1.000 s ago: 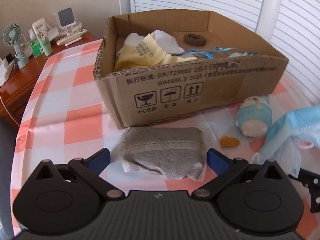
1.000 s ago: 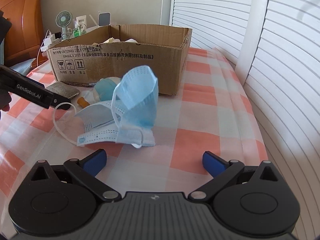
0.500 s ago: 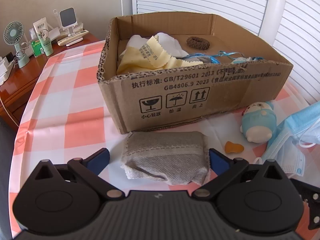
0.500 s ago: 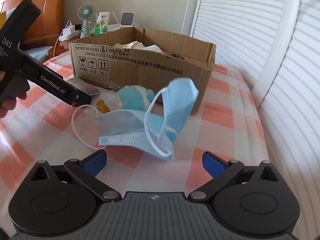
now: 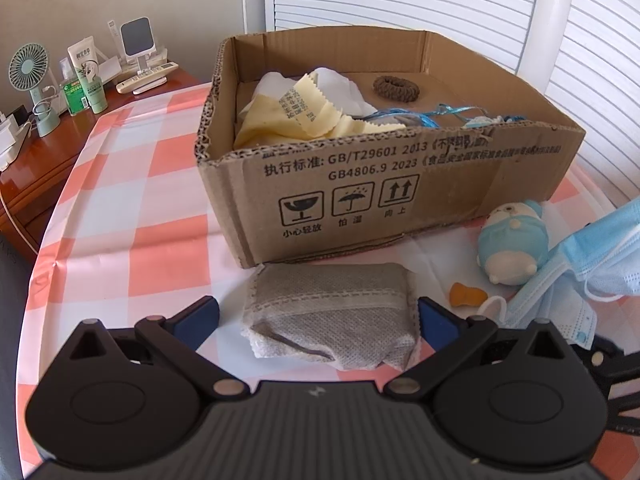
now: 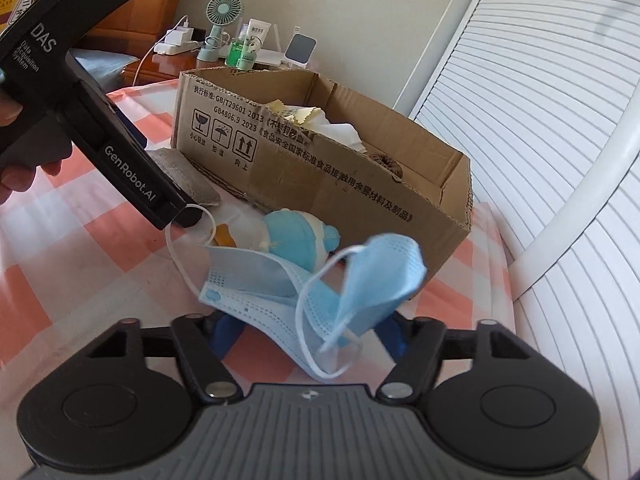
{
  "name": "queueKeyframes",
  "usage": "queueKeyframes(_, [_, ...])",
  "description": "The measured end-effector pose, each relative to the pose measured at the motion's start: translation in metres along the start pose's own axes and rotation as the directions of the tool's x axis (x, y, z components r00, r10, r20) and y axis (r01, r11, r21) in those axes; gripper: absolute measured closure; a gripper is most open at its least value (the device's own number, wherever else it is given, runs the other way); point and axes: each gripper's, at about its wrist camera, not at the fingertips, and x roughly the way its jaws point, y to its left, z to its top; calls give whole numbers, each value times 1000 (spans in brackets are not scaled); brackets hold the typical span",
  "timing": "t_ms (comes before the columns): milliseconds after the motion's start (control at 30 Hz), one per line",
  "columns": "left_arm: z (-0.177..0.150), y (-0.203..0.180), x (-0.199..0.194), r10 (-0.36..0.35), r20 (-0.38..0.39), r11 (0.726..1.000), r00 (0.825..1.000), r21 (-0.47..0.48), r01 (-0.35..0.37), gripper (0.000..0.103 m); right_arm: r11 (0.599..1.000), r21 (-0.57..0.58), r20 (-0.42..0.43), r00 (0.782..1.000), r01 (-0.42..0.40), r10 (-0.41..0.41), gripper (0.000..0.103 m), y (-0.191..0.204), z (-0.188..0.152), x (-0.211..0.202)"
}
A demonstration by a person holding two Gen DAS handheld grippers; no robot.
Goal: Organize soft objects
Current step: 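Grasp the blue face mask with the right gripper while the left grasps the grey pouch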
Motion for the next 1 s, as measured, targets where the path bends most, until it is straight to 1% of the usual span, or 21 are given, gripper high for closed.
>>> queueKeyframes(67, [0,0,0,0,1,1000,1000,1,0,0,1000,18,-2,1000,-4,4,51,-2,-1,-1])
queueKeyframes(133, [0,0,0,0,2,1000,1000,0,0,1,999,35,-2,1000,-5,5,57,-4,-1,-1])
queueKeyframes(200, [-1,0,0,-2,3,1000,1000,1,2,1,999,52,2,1000,-8,8,64,-6,-1,-2])
queueKeyframes(233, [-1,1,0,-3,4,1000,1000,-1,3,2,998,63,3,1000,-14,14,70,-8,-1,-3])
queueKeyframes(267, [-1,1,0,-3,5,1000,1000,-4,3,3,997,72,4,1000,-21,21,72,-9,-1,-4])
queueKeyframes(333, [-1,1,-1,-8,7,1000,1000,-4,8,6,996,83,6,1000,-28,28,73,-11,-1,-5])
queueKeyframes(400, [-1,1,-2,-11,10,1000,1000,0,11,15,996,86,6,1000,-31,31,74,-11,-1,-5])
queueKeyframes(500, [-1,0,-5,-16,19,1000,1000,6,16,24,995,92,4,999,-36,36,74,-12,-2,-6])
queueKeyframes(633, [0,1,-8,-23,23,1000,999,4,23,27,995,97,3,999,-38,38,74,-11,-2,-7])
queueKeyframes(767, [0,3,-9,-29,26,1000,999,3,29,37,994,103,3,999,-39,39,74,-12,-3,-9])
queueKeyframes(867, [0,5,-11,-44,28,999,999,-1,44,39,993,111,4,999,-44,44,74,-14,-3,-11])
queueKeyframes(1000, [0,5,-13,-46,24,999,999,-4,46,43,993,114,7,999,-40,40,74,-16,-3,-14])
